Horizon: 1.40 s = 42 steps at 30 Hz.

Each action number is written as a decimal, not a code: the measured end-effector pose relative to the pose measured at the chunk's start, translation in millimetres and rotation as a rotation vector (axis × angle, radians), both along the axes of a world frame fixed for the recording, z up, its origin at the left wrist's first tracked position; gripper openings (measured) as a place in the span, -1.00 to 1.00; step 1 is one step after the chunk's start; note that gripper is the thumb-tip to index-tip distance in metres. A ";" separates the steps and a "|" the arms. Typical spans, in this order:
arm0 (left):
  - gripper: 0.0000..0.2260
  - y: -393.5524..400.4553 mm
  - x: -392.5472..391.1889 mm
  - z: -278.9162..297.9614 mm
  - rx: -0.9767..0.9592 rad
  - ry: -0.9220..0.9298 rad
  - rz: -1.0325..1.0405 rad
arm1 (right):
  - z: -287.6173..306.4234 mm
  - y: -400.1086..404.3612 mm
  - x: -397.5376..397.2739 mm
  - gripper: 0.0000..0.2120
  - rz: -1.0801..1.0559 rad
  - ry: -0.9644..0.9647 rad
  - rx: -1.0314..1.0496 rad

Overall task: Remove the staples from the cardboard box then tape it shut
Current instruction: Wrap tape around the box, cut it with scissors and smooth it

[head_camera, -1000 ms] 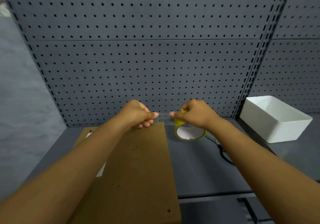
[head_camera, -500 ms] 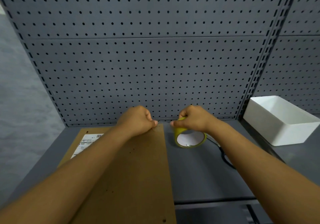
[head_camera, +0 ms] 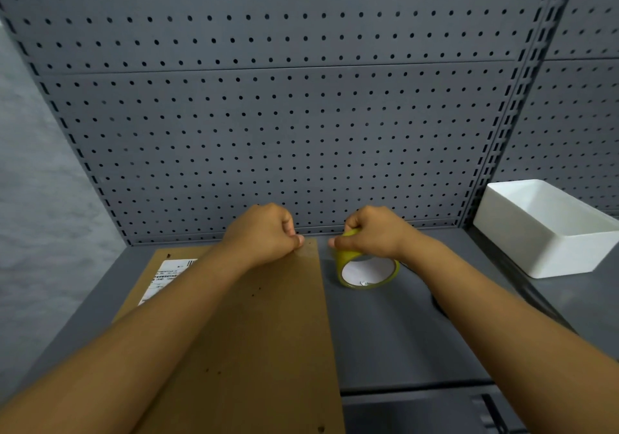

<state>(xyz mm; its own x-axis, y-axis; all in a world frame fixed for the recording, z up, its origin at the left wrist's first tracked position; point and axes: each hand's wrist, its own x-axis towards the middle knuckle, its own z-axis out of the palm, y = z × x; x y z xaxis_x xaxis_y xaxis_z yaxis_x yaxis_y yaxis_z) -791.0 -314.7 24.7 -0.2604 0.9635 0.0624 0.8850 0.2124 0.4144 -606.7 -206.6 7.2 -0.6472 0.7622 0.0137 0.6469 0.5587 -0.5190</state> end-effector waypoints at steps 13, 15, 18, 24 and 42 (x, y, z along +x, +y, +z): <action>-0.66 -5.0 -6.1 -2.1 -0.114 0.026 0.113 | -9.5 -5.0 2.1 -0.51 -0.024 0.032 0.014; -0.82 -5.4 -7.1 -4.9 -0.024 0.041 0.052 | -10.4 -6.6 1.9 -0.51 -0.031 0.030 0.023; -0.73 -9.9 3.3 -4.6 0.123 0.020 -0.214 | -12.3 -8.7 0.2 -0.53 -0.050 0.008 0.028; -0.56 -29.5 4.6 -13.3 -0.214 0.102 -0.483 | -13.9 -11.5 1.9 -0.55 -0.084 0.032 0.014; -0.56 -34.6 5.9 -0.4 -0.030 0.132 -0.382 | -22.0 -14.6 16.3 -0.46 -0.135 0.244 -0.140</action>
